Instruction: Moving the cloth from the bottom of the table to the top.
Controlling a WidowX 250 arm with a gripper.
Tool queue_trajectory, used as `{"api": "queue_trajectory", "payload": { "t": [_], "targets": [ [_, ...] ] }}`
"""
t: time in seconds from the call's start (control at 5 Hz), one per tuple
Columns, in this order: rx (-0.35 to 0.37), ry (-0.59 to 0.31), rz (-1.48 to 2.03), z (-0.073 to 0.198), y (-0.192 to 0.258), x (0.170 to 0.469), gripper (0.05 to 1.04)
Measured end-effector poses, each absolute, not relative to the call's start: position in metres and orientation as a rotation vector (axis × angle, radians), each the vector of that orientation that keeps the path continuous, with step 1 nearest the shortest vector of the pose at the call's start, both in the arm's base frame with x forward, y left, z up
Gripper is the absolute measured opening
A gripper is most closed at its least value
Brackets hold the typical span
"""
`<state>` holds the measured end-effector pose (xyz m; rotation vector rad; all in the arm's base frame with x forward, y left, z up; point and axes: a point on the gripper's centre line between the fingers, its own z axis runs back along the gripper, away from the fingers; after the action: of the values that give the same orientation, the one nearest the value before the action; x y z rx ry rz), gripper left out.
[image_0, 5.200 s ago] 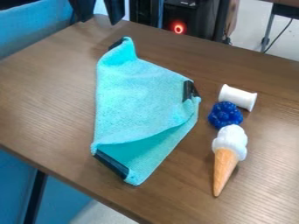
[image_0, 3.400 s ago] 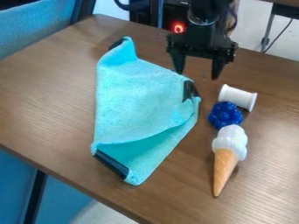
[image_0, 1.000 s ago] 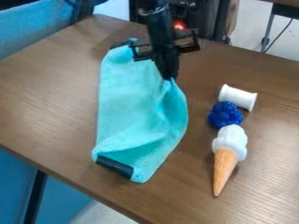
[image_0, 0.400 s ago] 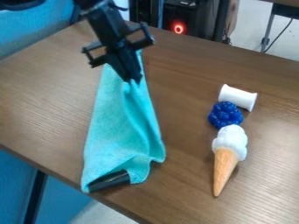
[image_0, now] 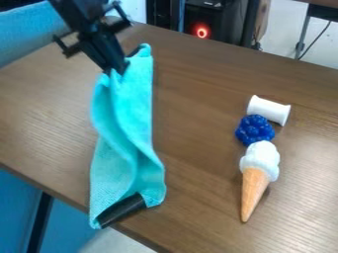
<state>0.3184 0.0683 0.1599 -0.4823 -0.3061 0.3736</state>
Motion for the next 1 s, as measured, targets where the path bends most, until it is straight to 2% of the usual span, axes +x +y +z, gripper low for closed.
{"api": "queue_trajectory", "payload": {
  "t": [0.4, 0.8, 1.0],
  "targets": [
    [-0.494, -0.361, 0.447, 0.168, 0.11, 0.303, 0.064],
    [-0.449, -0.465, 0.559, 0.208, 0.145, 0.3, 0.064],
    [-0.443, -0.498, 0.633, 0.212, 0.153, 0.305, 0.064]
  ]
}}
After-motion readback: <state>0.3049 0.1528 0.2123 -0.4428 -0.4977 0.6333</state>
